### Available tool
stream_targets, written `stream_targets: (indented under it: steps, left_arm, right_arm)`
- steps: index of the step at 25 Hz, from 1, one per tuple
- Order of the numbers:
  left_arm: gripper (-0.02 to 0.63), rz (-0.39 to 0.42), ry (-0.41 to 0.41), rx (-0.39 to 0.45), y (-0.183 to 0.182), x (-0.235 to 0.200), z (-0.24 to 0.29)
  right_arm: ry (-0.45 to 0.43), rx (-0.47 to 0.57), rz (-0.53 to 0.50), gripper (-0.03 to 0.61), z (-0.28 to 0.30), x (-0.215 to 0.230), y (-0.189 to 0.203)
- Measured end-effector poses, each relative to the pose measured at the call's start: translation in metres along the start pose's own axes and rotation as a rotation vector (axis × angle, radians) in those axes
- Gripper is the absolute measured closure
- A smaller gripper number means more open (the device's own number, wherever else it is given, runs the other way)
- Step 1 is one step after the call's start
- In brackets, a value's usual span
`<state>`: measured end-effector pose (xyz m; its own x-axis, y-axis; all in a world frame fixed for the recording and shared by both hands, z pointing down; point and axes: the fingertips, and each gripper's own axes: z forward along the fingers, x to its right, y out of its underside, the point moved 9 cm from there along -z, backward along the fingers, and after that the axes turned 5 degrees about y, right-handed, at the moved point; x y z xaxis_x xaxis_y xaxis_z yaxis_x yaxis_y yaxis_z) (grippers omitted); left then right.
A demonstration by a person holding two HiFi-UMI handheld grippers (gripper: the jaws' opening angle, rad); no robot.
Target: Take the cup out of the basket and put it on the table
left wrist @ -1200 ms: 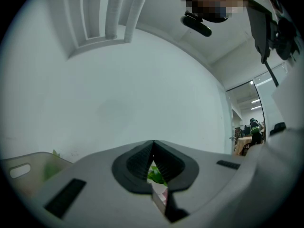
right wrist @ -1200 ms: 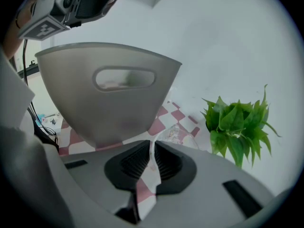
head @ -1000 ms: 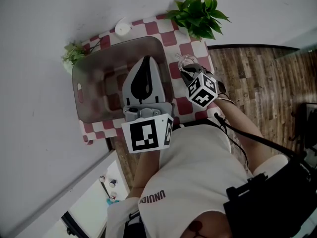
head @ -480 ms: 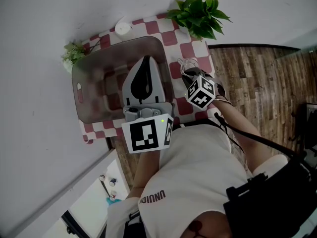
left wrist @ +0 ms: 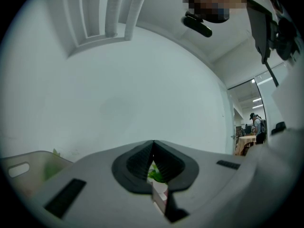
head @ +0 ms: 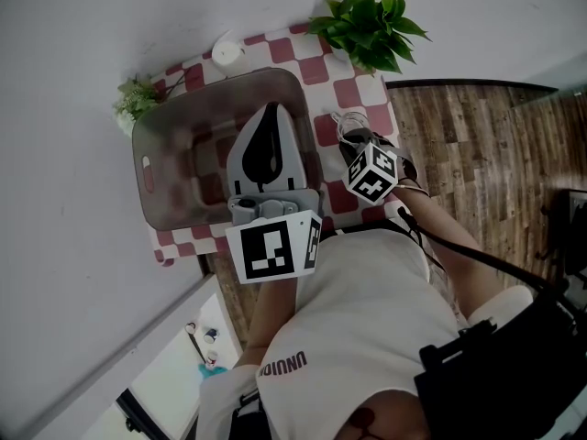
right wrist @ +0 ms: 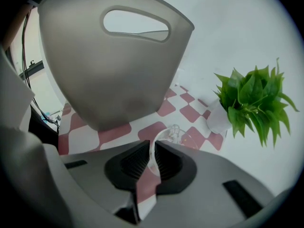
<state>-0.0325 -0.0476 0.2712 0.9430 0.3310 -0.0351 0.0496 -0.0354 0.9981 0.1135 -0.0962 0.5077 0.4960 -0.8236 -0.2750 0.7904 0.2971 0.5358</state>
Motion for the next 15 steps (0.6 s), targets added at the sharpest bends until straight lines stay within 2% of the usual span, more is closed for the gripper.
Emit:
stream_targets:
  steps: [15]
  left_arm:
    - [0.601,0.0,0.002,0.003,-0.0016,-0.0006,0.0008]
  right_arm:
    - [-0.006,-0.023,-0.004,0.531,0.0054,-0.0061,0.0093]
